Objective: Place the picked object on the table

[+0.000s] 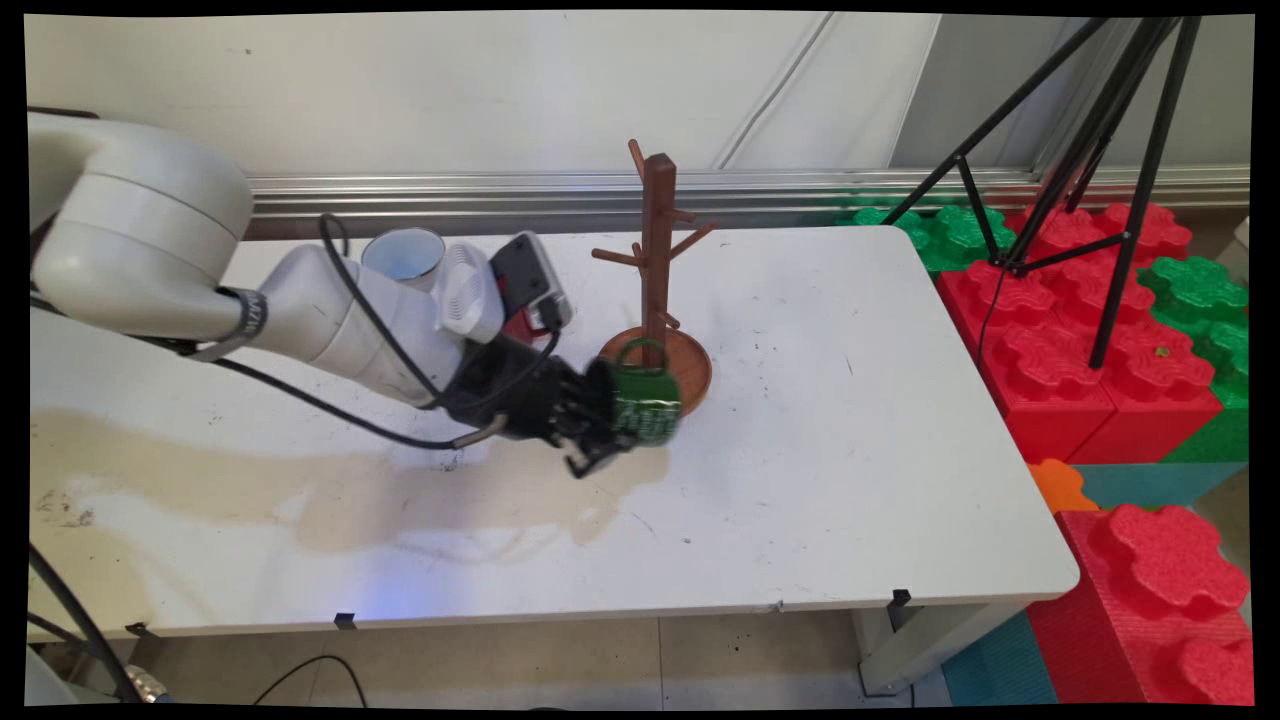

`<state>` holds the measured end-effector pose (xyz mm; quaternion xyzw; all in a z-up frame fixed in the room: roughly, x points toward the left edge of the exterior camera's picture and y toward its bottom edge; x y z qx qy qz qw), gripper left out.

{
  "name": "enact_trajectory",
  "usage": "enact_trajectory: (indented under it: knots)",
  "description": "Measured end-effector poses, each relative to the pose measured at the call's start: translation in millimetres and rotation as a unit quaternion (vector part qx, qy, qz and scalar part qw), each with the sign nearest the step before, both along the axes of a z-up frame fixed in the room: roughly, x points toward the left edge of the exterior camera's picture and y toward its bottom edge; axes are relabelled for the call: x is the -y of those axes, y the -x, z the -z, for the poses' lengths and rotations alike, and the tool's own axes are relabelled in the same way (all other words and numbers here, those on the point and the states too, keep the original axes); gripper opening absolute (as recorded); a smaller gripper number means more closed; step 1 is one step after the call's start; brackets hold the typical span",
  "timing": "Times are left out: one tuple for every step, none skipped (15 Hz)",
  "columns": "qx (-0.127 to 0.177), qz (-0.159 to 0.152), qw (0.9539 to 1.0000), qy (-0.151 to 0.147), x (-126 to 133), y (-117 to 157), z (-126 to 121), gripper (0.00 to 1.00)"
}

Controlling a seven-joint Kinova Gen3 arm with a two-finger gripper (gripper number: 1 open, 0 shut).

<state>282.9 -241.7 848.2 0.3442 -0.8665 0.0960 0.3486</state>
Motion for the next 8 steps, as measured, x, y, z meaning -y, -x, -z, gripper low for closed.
enact_trajectory:
  knots:
    - [0.027,-0.003,0.9996,-0.006,-1,-7,-1,0.0]
    - [0.038,-0.002,0.9992,-0.011,-1,-11,-2,0.0]
    - [0.044,0.003,0.9989,-0.015,-3,-15,-5,0.0]
    - [0.045,0.007,0.9988,-0.017,-4,-18,-8,0.0]
    - [0.045,0.011,0.9988,-0.017,-5,-21,-11,0.0]
    - [0.044,0.014,0.9988,-0.017,-6,-24,-15,0.0]
    - [0.042,0.02,0.9988,-0.017,-8,-29,-22,0.0]
    - [0.043,0.026,0.9986,-0.016,-11,-33,-29,0.0]
